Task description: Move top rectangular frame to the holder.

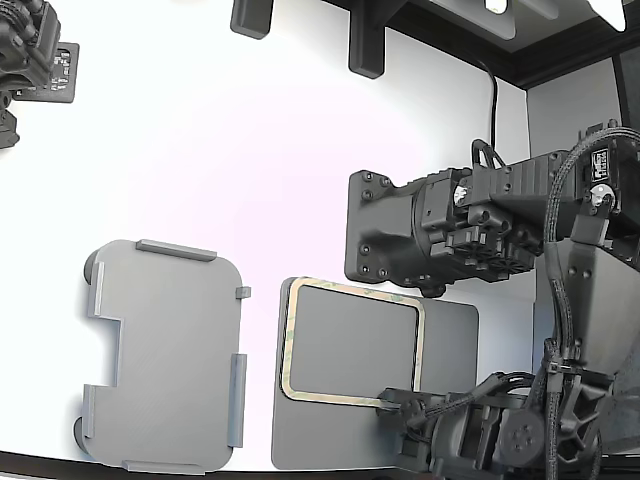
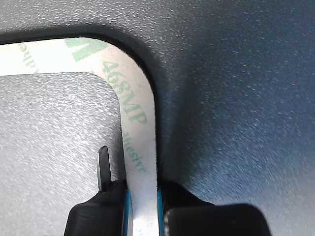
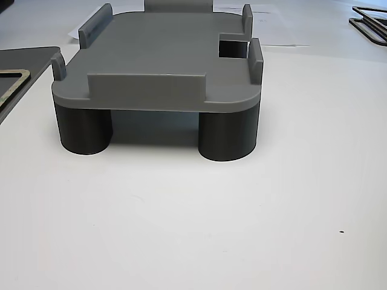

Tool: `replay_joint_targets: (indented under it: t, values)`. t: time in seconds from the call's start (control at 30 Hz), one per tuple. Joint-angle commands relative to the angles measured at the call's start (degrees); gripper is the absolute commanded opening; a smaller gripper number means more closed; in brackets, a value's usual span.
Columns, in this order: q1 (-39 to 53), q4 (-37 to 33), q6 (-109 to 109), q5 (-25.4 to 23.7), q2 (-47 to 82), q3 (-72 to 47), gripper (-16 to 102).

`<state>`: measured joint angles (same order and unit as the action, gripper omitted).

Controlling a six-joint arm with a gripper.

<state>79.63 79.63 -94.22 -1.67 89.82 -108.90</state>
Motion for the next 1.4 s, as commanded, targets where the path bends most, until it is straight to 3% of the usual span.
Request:
replay_joint_targets:
  t: [0.0, 0.23, 0.4, 0.57, 0.8, 1.13, 1.37]
  values:
    - [-0.6, 0.5, 1.5, -1.2, 2.0, 1.8, -11]
    - [-3.7, 1.7, 9.9, -4.1, 12.3, 2.1, -11]
    - [-5.9, 6.6, 15.0, -6.7, 12.9, 9.7, -11]
    - [-8.4, 7.3, 21.3, -9.4, 13.7, 15.5, -11]
    - [-12.7, 4.0, 38.1, -12.0, 11.6, 23.5, -11]
    - [-15.9, -9.8, 70.5, -27.3, 14.4, 23.1, -11]
    - [-22.0, -11.7, 83.8, -31.9, 12.0, 26.7, -12]
